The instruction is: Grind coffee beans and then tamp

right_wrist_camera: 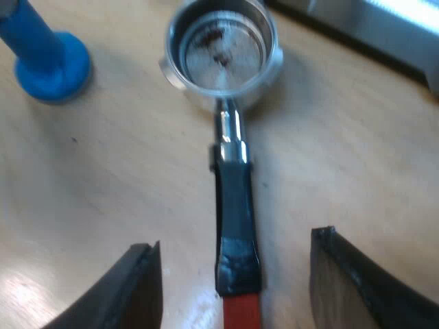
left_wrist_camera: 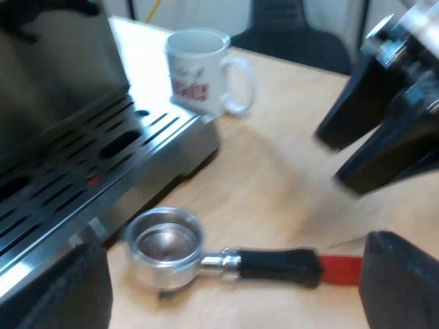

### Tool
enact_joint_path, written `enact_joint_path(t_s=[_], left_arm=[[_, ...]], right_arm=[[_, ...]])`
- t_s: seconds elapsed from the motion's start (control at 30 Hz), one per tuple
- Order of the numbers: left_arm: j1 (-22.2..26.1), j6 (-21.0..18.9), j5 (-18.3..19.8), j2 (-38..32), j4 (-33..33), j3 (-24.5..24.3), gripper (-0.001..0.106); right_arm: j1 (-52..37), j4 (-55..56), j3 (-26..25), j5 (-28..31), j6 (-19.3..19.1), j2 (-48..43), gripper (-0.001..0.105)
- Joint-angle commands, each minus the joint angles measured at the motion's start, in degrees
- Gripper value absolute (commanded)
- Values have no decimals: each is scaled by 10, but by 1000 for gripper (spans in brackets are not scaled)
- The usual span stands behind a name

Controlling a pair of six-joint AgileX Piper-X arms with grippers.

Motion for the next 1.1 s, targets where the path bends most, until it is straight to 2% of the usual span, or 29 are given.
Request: enact_joint_path(t_s=[0.03, 0.1, 0.17, 0.23, 0.33, 0.4, 0.47, 0.53, 0.73, 0.9, 1.1], left_arm=[[-3, 5, -34, -4, 38, -22, 79], [-3, 8, -35, -4, 56, -29, 79], [-3, 8, -35, -4, 59, -31, 79], [-3, 8, -35, -4, 59, -31, 79], [-3, 8, -35, -4, 59, -36, 79], [-3, 8, -35, -4, 67, -43, 79], [-3, 8, -36, -4, 84, -54, 79], [-3, 8, -41, -5, 107, -63, 79], [-3, 8, -58, -5, 178, -90, 79], [-3, 8, -58, -5, 186, -91, 79], [-3, 11, -58, -5, 186, -86, 79]], right_arm=[[5, 4, -16, 4, -33, -21, 51], [8, 4, -22, 6, -49, -26, 51], [30, 4, -35, 27, -87, -39, 51], [48, 4, -42, 40, -102, -46, 51], [77, 4, -46, 57, -102, -57, 52], [97, 4, -46, 73, -102, -64, 57], [127, 4, -46, 114, -101, -72, 68], [149, 4, -46, 138, -101, -76, 73], [199, 4, -46, 144, -101, -80, 72], [204, 2, -46, 164, -99, -80, 72], [170, -1, -46, 168, -98, -80, 72]])
